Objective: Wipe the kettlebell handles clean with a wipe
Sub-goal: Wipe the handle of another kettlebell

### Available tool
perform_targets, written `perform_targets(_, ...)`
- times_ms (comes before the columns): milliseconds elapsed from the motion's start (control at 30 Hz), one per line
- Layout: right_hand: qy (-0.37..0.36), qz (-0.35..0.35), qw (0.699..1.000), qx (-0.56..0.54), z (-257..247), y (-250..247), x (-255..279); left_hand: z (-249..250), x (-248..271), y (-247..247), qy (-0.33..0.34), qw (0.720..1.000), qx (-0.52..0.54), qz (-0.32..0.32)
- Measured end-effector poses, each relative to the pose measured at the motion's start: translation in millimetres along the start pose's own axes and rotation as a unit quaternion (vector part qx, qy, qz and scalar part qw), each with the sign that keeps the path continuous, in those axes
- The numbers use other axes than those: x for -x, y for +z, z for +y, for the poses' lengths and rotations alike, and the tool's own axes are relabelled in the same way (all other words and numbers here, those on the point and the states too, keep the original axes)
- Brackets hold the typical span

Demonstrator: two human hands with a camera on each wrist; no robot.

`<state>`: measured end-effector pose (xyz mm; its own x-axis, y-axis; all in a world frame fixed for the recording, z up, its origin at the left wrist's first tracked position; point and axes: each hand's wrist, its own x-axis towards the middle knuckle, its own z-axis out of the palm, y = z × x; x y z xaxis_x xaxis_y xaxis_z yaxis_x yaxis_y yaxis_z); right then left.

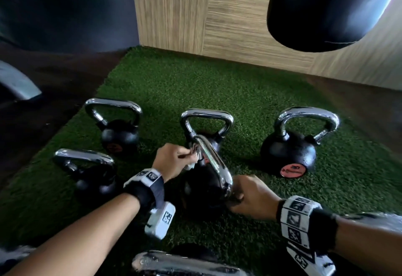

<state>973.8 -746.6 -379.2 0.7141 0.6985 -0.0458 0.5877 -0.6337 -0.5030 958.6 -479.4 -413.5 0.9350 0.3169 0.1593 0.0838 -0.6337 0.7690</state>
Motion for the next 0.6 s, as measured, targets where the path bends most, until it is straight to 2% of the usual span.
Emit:
perform_targets(100, -0.051, -0.034, 0.997, 0.039, -15, 5, -7, 24, -18, 6, 0.037, 0.997, -0.061, -0.023)
perform_targets(167, -0.048, -0.052, 0.997, 0.019, -17, 8, -16, 36, -22, 6, 0.070, 0.990, -0.104, -0.060)
perform_targets(200, -0.039, -0.049, 0.998, -0.002, -16, 9, -21, 39, -24, 3, 0.066, 0.988, -0.113, -0.084)
perform_targets(233, -0.020, -0.032, 0.999, -0.026, -12, 10, -26, 40, -26, -2, 0.050, 0.986, -0.107, -0.115)
perform_targets(300, 0.022, 0.045, 0.996, -0.070, -6, 13, -35, 37, -29, -10, 0.028, 0.982, -0.076, -0.172)
perform_targets(367, 0.085, 0.102, 0.985, -0.109, -1, 18, -43, 35, -25, -12, 0.040, 0.978, -0.072, -0.191)
perform_targets(400, 0.116, 0.092, 0.980, -0.132, 1, 21, -47, 34, -23, -11, 0.045, 0.980, -0.077, -0.180)
perform_targets(467, 0.143, 0.028, 0.974, -0.176, 2, 28, -52, 37, -25, -5, 0.031, 0.987, -0.071, -0.140)
perform_targets(533, 0.133, -0.006, 0.973, -0.187, 1, 30, -53, 42, -33, -2, -0.002, 0.995, -0.044, -0.088)
perform_targets(600, 0.120, -0.011, 0.972, -0.201, 2, 29, -51, 47, -39, -6, -0.002, 0.999, 0.007, -0.045)
